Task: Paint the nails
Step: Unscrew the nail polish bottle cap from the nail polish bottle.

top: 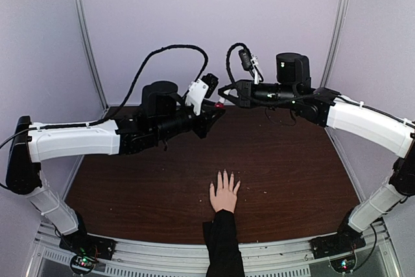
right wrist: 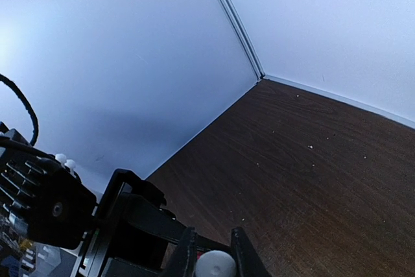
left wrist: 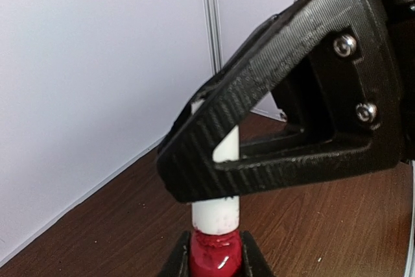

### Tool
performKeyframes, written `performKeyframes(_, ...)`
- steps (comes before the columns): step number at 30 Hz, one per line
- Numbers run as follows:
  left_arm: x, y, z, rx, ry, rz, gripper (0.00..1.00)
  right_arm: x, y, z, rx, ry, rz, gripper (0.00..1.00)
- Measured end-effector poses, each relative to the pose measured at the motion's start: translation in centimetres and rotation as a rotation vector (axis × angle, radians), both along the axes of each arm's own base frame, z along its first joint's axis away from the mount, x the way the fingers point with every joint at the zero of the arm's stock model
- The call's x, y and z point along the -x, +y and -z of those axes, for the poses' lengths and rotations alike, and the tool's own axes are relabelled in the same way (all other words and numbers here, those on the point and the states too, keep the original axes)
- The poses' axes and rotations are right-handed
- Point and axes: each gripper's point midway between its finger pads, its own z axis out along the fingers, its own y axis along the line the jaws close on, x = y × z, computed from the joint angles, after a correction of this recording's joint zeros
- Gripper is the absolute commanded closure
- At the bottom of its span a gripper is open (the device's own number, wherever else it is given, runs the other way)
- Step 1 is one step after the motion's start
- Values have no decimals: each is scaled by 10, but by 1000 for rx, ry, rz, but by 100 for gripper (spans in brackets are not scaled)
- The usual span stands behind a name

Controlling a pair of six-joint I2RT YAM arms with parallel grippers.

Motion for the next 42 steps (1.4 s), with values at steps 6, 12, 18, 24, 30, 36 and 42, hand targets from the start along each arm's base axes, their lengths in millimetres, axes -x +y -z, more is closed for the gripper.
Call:
performKeyframes(6, 3, -3, -1, 16, 10, 35, 100, 4, 3, -2, -10, -4, -31, 97)
performKeyframes(12, 8, -4, -4, 81, 70, 156, 100, 11, 5, -6, -1, -37, -85, 100)
performKeyframes(18, 25, -6, -12, 171, 143, 345, 100, 25, 6, -14, -2, -92, -168, 100)
performKeyframes(24, 51, -8, -28, 239, 175, 534, 100, 50, 5, -32, -28, -150, -280, 100)
performKeyframes(30, 69, -9, -38, 267, 182, 647, 100, 68, 5, -42, -54, -179, -365, 82)
performKeyframes(36, 81, -13, -39, 263, 173, 685, 100, 71, 7, -43, -57, -191, -383, 44)
performKeyframes(42, 71, -11, -40, 241, 117, 575, 100, 63, 6, -39, -36, -193, -339, 32)
